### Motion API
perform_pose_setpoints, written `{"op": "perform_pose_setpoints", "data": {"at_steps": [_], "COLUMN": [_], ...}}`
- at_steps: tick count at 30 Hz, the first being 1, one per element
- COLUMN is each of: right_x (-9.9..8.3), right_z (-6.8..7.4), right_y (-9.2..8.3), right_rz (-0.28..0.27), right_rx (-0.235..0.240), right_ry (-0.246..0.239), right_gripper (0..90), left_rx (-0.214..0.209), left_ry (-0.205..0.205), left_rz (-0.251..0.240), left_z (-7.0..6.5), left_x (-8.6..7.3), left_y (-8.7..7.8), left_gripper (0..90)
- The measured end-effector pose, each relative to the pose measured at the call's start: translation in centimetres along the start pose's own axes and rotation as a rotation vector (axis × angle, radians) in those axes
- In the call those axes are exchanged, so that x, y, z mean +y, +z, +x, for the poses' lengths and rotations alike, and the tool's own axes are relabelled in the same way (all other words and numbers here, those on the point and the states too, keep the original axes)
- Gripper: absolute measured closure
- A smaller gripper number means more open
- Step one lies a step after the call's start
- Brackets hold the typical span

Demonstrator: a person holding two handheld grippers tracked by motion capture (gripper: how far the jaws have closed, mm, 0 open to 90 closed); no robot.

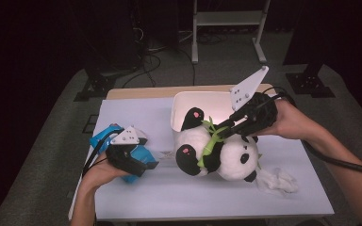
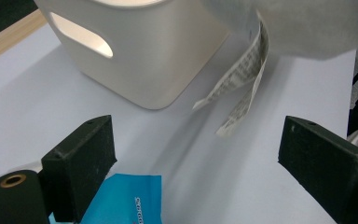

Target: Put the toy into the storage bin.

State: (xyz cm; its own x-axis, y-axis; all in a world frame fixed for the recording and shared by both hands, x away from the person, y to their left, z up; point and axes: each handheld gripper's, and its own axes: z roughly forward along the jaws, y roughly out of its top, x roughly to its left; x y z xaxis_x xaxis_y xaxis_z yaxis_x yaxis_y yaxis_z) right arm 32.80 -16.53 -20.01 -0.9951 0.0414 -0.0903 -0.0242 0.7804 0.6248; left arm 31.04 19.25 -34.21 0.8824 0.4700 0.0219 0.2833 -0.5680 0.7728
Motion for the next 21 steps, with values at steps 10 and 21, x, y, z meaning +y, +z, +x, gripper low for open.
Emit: {"op": "perform_pose_setpoints", "data": {"at_steps": [10,21], "right_x": [1.8,3.1], "right_z": [-0.4,-1.3], "right_y": [-2.2,-3.0], "right_rz": [0.001,-0.005], "right_rx": [-0.041,-0.062], "right_ry": [-0.024,-0.032], "right_gripper": [76.9,77.0], "left_rx": [0.001,0.001], "left_ry": [-0.009,-0.022], "left_rz": [-0.007,-0.011], "left_z": [0.4,0.6], "left_x": [-0.3,-0.5], "left_y": [-0.2,-0.3], "left_gripper": [9.6,9.7]}}
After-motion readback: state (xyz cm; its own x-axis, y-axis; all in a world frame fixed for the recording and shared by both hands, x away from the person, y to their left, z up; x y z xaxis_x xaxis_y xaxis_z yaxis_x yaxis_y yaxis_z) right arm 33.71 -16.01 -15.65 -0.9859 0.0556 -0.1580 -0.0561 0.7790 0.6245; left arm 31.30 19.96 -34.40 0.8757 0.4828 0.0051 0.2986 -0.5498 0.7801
